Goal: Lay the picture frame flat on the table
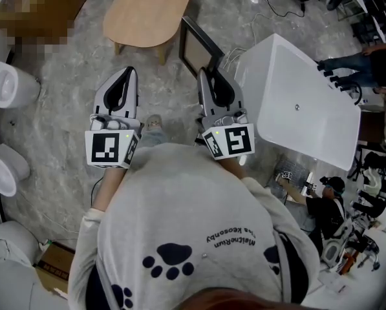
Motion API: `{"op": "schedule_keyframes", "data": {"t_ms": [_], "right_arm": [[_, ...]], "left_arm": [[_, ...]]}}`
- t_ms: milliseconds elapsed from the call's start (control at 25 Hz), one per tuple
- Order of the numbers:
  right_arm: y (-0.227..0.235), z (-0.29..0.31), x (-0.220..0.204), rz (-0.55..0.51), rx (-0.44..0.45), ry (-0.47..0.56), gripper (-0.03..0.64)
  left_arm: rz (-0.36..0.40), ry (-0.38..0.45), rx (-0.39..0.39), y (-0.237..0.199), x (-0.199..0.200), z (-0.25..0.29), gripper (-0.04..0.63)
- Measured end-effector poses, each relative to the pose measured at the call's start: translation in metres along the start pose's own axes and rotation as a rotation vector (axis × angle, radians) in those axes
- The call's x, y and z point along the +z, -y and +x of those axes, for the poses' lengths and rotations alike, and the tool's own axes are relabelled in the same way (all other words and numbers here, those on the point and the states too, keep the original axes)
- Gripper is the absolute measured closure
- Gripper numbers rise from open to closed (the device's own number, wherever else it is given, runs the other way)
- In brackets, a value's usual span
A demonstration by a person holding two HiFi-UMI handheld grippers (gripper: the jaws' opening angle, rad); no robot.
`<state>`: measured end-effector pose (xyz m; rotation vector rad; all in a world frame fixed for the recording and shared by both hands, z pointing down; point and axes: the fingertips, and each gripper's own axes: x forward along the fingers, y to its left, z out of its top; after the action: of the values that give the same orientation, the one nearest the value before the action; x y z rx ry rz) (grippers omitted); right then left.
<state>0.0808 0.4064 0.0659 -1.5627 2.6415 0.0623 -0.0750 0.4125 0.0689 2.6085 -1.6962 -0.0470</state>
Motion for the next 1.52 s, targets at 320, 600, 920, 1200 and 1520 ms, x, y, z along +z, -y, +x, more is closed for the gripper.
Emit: {"op": "schedule_keyframes", "data": {"t_ms": [320,600,920,1200,1520], "right_arm": [[0.017,0.052,-0.007,-0.001,-0.06,-0.014,0.538],[0.026,0.077,-0.015,0.009,-0.069,-0.031,0.538],[0.033,0.094,-0.014,0.014,-0.068,-0.025,0.538],[0.043,0.113,-0.018,0.019,-0.056,-0.007,0.538],[0.077,0.168,-0.031,0.041,-0.015,-0.019,0.538]], "left_arm": [[-0.017,-0.008,-0.069,-0.037,-0.004,0.056,0.584],[-0.033,-0.029,-0.093,-0.05,-0.013,0.08,0.584],[-0.046,-0.035,-0.096,-0.061,-0.016,0.094,0.584],[-0.061,-0.031,-0.106,-0.064,-0.021,0.113,0.584],[-0.062,-0.048,-0.089,-0.082,-0.027,0.173,0.584]]}}
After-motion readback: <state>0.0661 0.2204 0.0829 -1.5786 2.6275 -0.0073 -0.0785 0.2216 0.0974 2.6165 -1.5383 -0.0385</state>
